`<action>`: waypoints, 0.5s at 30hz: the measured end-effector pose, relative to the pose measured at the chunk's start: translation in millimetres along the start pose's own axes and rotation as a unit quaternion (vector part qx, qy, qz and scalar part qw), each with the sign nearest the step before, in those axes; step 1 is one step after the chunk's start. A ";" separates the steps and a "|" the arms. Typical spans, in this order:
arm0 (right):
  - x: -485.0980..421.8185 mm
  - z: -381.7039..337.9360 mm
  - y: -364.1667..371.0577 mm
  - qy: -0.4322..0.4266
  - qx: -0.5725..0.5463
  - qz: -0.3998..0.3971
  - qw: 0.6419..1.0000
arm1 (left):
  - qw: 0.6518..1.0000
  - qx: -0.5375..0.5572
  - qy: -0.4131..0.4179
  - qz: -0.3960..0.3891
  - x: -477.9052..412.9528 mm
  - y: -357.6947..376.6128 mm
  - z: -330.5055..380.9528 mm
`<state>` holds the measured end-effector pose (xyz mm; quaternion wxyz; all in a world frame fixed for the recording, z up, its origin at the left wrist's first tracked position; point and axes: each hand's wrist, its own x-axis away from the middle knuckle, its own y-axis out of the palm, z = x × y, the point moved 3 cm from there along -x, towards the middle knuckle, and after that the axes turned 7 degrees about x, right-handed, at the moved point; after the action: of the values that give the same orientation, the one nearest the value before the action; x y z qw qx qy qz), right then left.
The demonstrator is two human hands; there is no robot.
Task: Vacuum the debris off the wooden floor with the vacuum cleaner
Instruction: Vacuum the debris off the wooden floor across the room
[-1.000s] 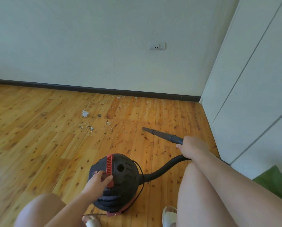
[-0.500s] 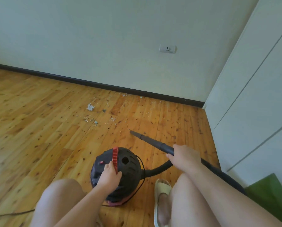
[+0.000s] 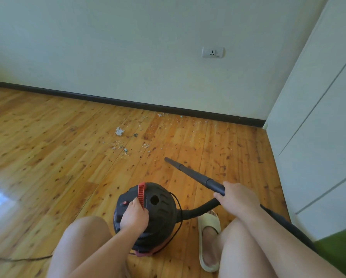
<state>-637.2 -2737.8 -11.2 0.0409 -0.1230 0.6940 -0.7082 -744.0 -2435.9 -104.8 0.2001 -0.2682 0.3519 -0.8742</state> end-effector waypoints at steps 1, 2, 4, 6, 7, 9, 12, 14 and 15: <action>0.3 1.5 -0.4 -0.001 -0.004 -0.004 1.000 | 1.000 -0.001 -0.004 -0.002 1.2 0.4 1.2; 0.6 2.8 0.4 -0.001 -0.006 -0.008 1.000 | 1.000 0.003 -0.006 -0.004 1.5 0.7 1.6; 2.7 4.4 1.7 -0.004 -0.005 -0.012 1.000 | 1.000 0.012 0.001 -0.005 3.2 0.0 0.7; 5.6 3.9 2.1 -0.008 0.002 -0.011 1.000 | 1.000 0.018 0.012 -0.009 5.6 -0.5 -3.6; 7.0 3.3 2.7 -0.012 0.004 -0.009 1.000 | 1.000 0.020 0.016 -0.012 7.7 -1.3 -5.5; 10.6 1.3 3.9 -0.022 -0.002 -0.007 1.000 | 0.999 0.026 0.022 -0.023 12.6 -3.2 -8.9; 13.8 -3.2 3.3 -0.033 -0.003 0.001 0.999 | 0.998 0.043 0.014 -0.054 22.1 -7.2 -9.2; 13.8 -7.7 2.6 -0.037 0.003 0.013 0.999 | 0.996 0.050 0.005 -0.077 29.7 -9.8 -6.8; 14.1 -10.1 1.9 -0.038 0.008 0.016 0.999 | 0.995 0.053 0.000 -0.088 33.3 -10.6 -5.5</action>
<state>-653.4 -2731.3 -11.6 0.0790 -0.1385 0.6882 -0.7078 -774.9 -2444.0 -89.6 0.1359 -0.2868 0.2798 -0.9061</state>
